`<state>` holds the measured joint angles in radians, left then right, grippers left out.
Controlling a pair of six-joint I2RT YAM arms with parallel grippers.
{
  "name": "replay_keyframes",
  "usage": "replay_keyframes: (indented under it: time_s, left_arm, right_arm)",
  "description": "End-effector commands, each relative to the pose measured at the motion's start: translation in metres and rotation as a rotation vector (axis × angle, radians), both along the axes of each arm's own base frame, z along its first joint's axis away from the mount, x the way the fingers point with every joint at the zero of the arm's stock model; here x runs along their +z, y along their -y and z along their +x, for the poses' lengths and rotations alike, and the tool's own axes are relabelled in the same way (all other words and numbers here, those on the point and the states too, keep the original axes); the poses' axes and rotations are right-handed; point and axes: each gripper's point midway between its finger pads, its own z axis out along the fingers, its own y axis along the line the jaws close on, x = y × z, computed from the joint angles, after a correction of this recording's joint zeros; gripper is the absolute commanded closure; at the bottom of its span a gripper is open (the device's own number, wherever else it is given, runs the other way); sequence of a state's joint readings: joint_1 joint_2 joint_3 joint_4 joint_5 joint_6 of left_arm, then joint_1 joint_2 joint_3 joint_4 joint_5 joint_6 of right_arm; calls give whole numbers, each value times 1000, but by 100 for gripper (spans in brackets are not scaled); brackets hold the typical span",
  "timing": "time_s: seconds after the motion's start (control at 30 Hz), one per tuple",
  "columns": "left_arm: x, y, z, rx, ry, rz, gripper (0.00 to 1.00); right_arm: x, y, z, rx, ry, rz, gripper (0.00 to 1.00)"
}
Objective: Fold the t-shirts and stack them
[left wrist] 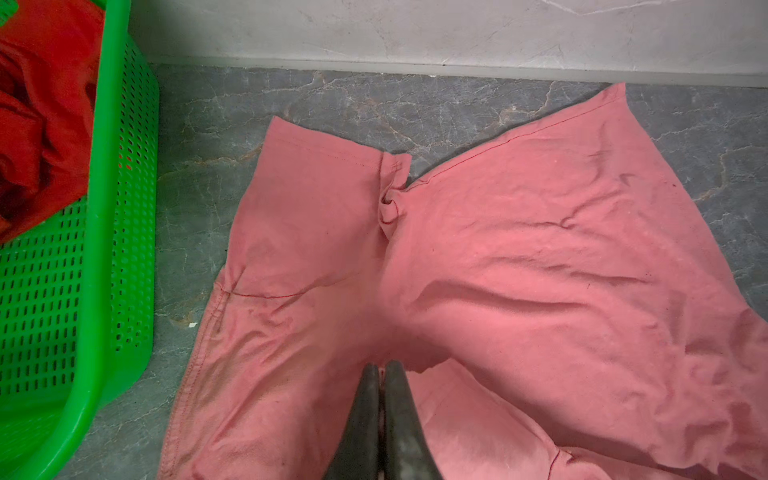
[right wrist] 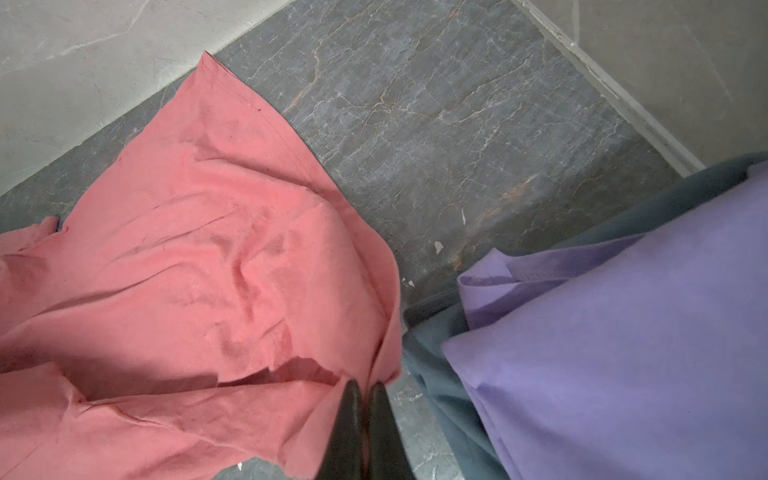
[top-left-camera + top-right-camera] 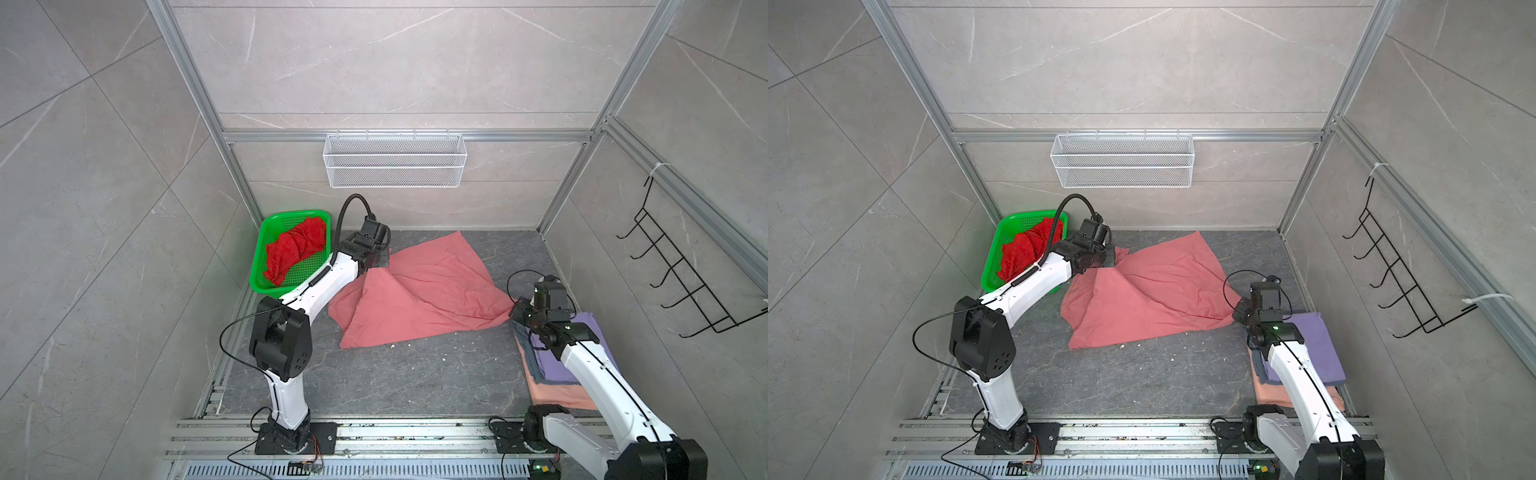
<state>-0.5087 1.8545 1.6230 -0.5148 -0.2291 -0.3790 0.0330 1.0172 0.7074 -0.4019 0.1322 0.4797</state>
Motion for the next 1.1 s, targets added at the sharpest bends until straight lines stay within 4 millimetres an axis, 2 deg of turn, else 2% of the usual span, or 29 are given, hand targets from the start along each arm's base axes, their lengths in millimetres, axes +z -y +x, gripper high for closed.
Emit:
replay_keyframes:
  time_s: [0.0, 0.13, 0.2, 0.23, 0.4, 0.5, 0.6, 0.67, 0.77, 0.93, 1.07]
  left_arm:
    - [-29, 3, -6, -2, -84, -22, 98]
    - [-56, 3, -10, 10, -149, -8, 97]
    - [-66, 1, -11, 19, -171, -5, 88]
    - [-71, 0, -11, 24, -180, -3, 87]
    - [-102, 0, -13, 38, -251, -8, 88]
    - [-107, 0, -16, 46, -258, -19, 90]
    - [-103, -1, -19, 46, -250, -28, 99]
    - [-95, -4, -19, 50, -226, -26, 100]
    - [-69, -9, -19, 49, -165, -21, 100]
    - [9, -22, -22, 37, 17, -57, 100]
    - [70, -36, -34, 29, 156, -103, 100]
  right_arm:
    - [19, -1, 13, -8, 65, 18, 100]
    - [16, -1, 10, -6, 56, 16, 100]
    - [13, 0, 8, -9, 54, 15, 100]
    - [12, 0, 7, -10, 51, 16, 100]
    - [6, 0, 6, -13, 39, 22, 100]
    - [5, 0, 5, -13, 35, 20, 100]
    - [5, 0, 4, -16, 35, 18, 100]
    - [6, 1, 5, -18, 36, 21, 100]
    - [10, 0, 6, -23, 54, 28, 100]
    - [33, -1, 16, -23, 117, 36, 100]
    - [58, -1, 23, -20, 179, 34, 100]
